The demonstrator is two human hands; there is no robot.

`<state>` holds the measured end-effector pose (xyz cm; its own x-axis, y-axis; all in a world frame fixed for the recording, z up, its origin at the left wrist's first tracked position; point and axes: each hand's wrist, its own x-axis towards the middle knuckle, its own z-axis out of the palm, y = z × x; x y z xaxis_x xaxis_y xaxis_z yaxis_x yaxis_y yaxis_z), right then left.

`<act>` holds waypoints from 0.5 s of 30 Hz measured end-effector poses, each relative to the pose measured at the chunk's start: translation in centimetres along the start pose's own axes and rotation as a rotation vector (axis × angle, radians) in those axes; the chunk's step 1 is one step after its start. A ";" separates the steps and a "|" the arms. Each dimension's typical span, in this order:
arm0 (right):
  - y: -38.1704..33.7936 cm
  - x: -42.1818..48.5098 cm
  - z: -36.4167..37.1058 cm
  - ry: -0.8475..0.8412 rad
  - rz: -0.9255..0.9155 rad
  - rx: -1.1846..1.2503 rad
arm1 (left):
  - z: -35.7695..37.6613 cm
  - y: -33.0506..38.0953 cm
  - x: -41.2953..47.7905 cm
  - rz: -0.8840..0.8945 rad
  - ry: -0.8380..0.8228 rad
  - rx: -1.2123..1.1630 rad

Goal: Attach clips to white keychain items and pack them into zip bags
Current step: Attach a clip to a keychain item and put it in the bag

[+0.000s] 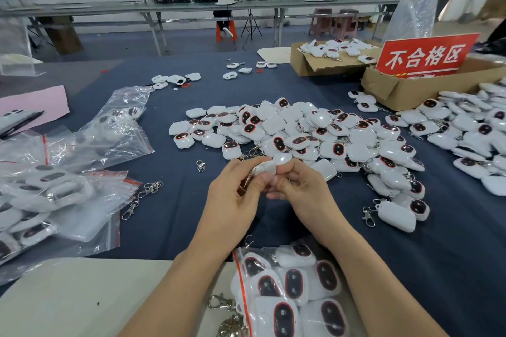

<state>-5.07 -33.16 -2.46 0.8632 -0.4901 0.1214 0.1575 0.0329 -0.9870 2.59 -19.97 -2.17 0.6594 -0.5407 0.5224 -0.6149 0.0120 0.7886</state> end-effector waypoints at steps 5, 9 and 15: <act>-0.1 -0.1 0.0 0.004 0.018 0.005 | 0.0 -0.2 -0.1 -0.027 -0.003 -0.016; -0.3 -0.2 0.0 -0.021 0.024 -0.022 | 0.0 -0.5 -0.2 -0.097 -0.012 -0.027; -0.5 -0.2 0.1 -0.031 0.047 -0.021 | -0.2 -0.4 -0.2 -0.137 0.001 -0.039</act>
<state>-5.29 -33.00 -1.99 0.8840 -0.4611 0.0776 0.1064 0.0368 -0.9936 2.75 -19.65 -2.50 0.7367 -0.5385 0.4091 -0.5015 -0.0291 0.8647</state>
